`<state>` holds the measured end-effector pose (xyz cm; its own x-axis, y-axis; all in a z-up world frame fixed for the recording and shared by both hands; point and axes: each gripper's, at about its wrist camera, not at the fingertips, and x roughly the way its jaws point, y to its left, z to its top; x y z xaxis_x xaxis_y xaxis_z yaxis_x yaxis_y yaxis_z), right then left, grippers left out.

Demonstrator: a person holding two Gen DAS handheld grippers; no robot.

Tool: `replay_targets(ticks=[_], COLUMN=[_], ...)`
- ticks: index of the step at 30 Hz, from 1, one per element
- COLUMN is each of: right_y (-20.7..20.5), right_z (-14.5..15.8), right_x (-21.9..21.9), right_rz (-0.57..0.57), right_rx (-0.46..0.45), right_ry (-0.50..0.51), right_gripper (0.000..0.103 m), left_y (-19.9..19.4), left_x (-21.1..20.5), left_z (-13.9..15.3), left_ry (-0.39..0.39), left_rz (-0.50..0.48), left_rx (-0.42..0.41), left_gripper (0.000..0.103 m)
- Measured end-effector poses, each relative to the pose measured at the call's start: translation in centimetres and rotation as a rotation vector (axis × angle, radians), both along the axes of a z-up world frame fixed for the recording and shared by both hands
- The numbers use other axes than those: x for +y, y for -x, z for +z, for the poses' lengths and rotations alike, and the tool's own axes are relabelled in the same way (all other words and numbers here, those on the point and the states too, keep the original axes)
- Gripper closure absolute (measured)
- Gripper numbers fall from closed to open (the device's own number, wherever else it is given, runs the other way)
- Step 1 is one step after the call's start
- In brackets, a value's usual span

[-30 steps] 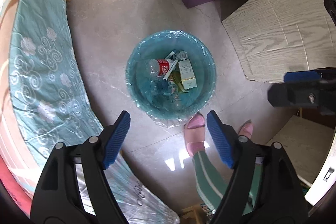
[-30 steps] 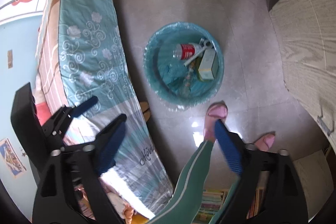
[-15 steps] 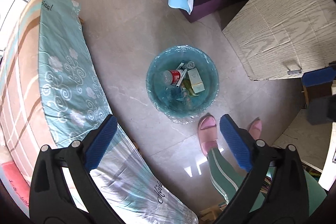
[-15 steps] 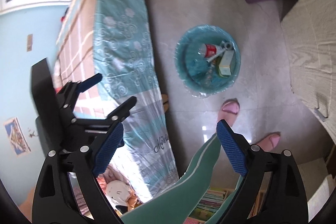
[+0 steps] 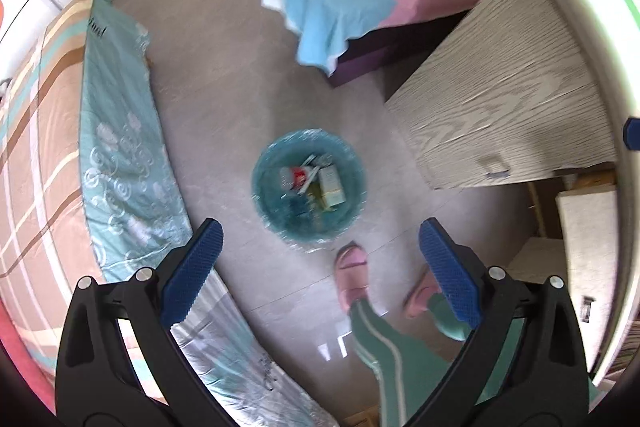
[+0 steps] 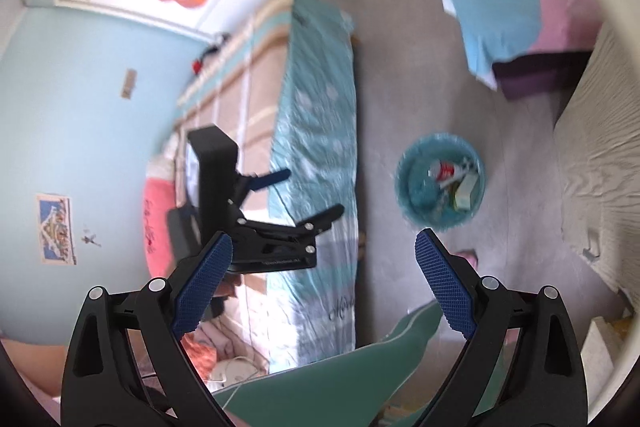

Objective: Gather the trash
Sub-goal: 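Move both open tools back over the table toward the bottle and cup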

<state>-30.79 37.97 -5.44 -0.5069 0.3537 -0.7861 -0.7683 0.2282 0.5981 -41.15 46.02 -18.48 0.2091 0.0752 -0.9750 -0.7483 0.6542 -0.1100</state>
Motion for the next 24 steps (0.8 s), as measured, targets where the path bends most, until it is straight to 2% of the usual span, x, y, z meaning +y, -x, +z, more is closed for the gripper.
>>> replay_targets(ticks=[4, 9, 15, 20, 24], right_y=[-2.7, -6.7, -10.8, -13.1, -14.8], right_z=[4.2, 7.8, 10.0, 11.5, 12.6], right_x=[-3.1, -8.5, -16.6, -23.4, -28.6], right_rz=[-0.095, -0.251, -0.444, -0.581, -0.685], right_rx=[-0.045, -0.11, -0.203, -0.28, -0.315], right_ry=[-0.083, -0.136, -0.143, -0.136, -0.141], right_gripper=[0.011, 0.011, 0.011, 0.011, 0.011], left_y=[-2.2, -6.1, -13.4, -18.9, -23.3], left_x=[-0.8, -2.5, -7.0, -11.5, -15.6], left_z=[3.2, 7.6, 13.2, 16.8, 18.7], left_ry=[-0.033, -0.078, -0.194, -0.226, -0.268], left_rz=[-0.043, -0.131, -0.37, -0.534, -0.647], left_rx=[-0.065, -0.162, -0.189, -0.27, -0.287], left_gripper=[0.007, 0.007, 0.007, 0.007, 0.007])
